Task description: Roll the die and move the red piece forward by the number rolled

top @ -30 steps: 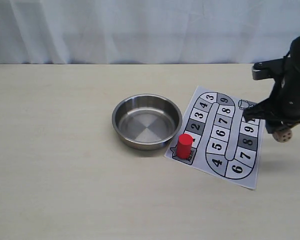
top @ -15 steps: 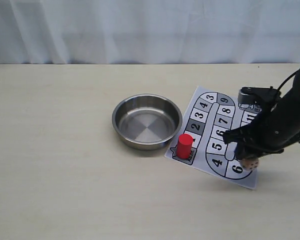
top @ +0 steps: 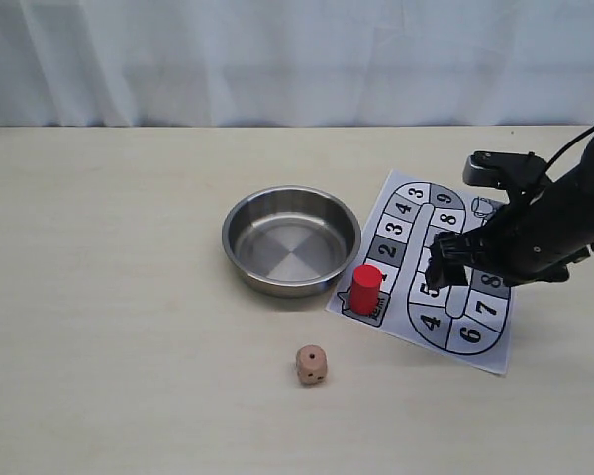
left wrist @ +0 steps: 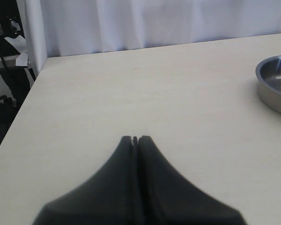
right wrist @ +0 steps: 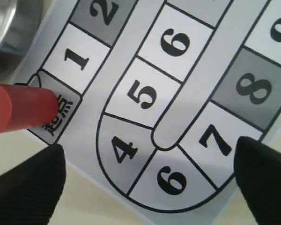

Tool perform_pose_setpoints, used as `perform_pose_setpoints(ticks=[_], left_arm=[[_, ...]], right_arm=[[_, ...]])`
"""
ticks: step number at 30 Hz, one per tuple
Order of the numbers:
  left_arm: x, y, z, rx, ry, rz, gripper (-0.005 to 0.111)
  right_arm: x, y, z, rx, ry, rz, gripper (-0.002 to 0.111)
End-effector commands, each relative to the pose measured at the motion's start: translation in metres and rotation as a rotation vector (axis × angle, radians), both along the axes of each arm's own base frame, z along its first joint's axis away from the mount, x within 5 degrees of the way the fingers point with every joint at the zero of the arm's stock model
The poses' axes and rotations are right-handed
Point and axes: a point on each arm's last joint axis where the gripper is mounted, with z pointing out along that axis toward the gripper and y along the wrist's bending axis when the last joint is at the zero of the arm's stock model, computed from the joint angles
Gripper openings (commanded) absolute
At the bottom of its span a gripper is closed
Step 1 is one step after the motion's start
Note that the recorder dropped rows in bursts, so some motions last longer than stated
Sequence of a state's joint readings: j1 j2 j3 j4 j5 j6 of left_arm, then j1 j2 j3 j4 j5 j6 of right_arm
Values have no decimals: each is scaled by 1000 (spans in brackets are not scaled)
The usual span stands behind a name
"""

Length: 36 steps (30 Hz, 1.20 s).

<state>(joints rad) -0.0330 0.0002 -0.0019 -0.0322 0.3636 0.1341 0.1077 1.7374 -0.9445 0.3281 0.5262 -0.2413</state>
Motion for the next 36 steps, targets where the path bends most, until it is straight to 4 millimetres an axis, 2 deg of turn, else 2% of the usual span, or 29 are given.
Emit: perform_pose_setpoints(ticks=[1,4,6,9,14,18,23,33,36], left_arm=[[0,0,0,-9,-8,-1,0],[0,0,0,-9,-8,-1,0],[0,0,0,-9,-8,-1,0],[0,0,0,-9,-8,-1,0],[0,0,0,-9,-8,-1,0],[0,0,0,-9,-8,-1,0],[0,0,0,-9,-8,-1,0],[0,0,0,-9,-8,-1,0],[0,0,0,-9,-8,-1,0]], right_arm=[[0,-5,-1,-54,-3,-3,89],[-2,-5,-2,-59,11,-1,81],[-3,-5,-2,-55,29,1,70],[-8,-5,2,-53,53,8,46],[-14,-5,20,-45,33,15,4],[-20,-4,39,-30,-9,14,4],[-34,-4,56,-50,-3,118,4],[-43,-4,61,-41,41,133,4],[-45,8,61,-54,39,185,4]])
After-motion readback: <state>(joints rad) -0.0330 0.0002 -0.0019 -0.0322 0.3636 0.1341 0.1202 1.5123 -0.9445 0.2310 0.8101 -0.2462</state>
